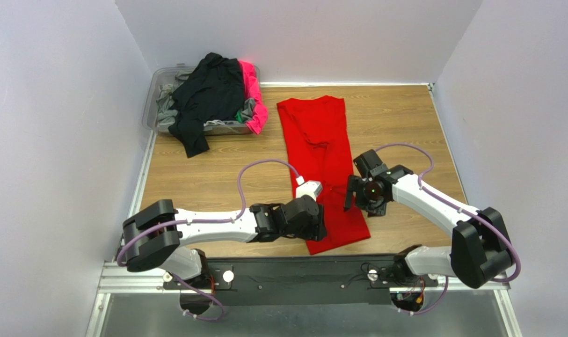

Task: Fold and stack the t-shirts
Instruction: Fold the tshirt

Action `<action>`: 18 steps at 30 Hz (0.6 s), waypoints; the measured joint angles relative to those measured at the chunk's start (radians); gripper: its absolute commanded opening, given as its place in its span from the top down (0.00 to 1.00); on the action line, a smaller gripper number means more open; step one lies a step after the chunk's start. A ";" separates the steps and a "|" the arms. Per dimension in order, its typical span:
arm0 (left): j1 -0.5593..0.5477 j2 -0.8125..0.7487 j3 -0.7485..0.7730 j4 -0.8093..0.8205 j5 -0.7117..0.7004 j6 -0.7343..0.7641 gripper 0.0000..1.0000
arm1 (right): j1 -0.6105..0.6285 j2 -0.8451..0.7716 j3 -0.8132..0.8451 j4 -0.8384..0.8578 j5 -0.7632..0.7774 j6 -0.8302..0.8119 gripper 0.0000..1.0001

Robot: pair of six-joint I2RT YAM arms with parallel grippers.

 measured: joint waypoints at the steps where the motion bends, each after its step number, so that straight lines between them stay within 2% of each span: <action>1: -0.016 0.006 -0.007 0.003 0.000 -0.018 0.43 | 0.000 0.000 -0.011 -0.003 -0.001 0.007 0.17; 7: -0.062 0.007 -0.070 0.022 0.012 -0.104 0.44 | 0.000 -0.043 -0.077 -0.049 -0.009 0.068 0.21; 11: -0.063 0.006 -0.121 0.052 0.021 -0.152 0.44 | 0.000 -0.107 -0.103 -0.055 -0.015 0.093 0.25; 18: -0.063 -0.004 -0.181 0.083 0.035 -0.212 0.44 | 0.000 -0.116 -0.155 -0.069 -0.021 0.122 0.31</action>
